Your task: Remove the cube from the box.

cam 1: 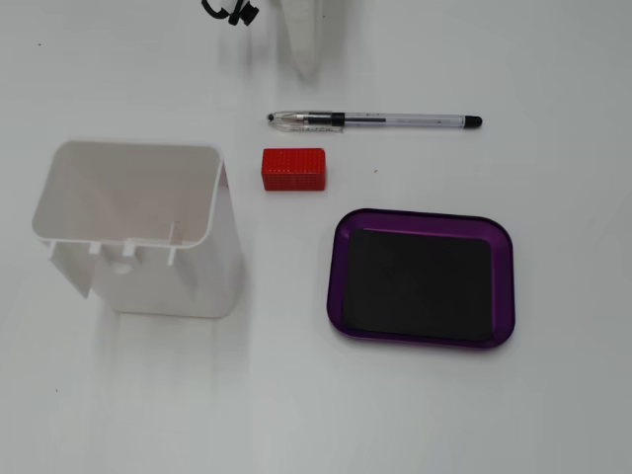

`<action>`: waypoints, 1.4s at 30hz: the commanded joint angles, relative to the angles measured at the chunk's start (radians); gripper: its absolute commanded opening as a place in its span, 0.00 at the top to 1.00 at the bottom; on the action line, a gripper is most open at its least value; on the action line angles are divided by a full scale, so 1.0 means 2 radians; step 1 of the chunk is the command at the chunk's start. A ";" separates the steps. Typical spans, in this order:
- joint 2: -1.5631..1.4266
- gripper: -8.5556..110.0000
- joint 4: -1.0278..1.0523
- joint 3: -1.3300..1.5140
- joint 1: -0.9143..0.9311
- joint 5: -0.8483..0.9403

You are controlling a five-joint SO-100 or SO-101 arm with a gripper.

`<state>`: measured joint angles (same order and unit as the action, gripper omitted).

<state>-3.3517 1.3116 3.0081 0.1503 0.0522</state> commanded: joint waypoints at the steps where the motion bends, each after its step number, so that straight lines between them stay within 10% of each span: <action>1: -0.030 0.93 -0.002 0.002 -0.031 0.004; 42: 0.123 0.86 -0.117 -0.140 -0.025 0.133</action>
<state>-3.2045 1.1474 2.7796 0.0905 0.3497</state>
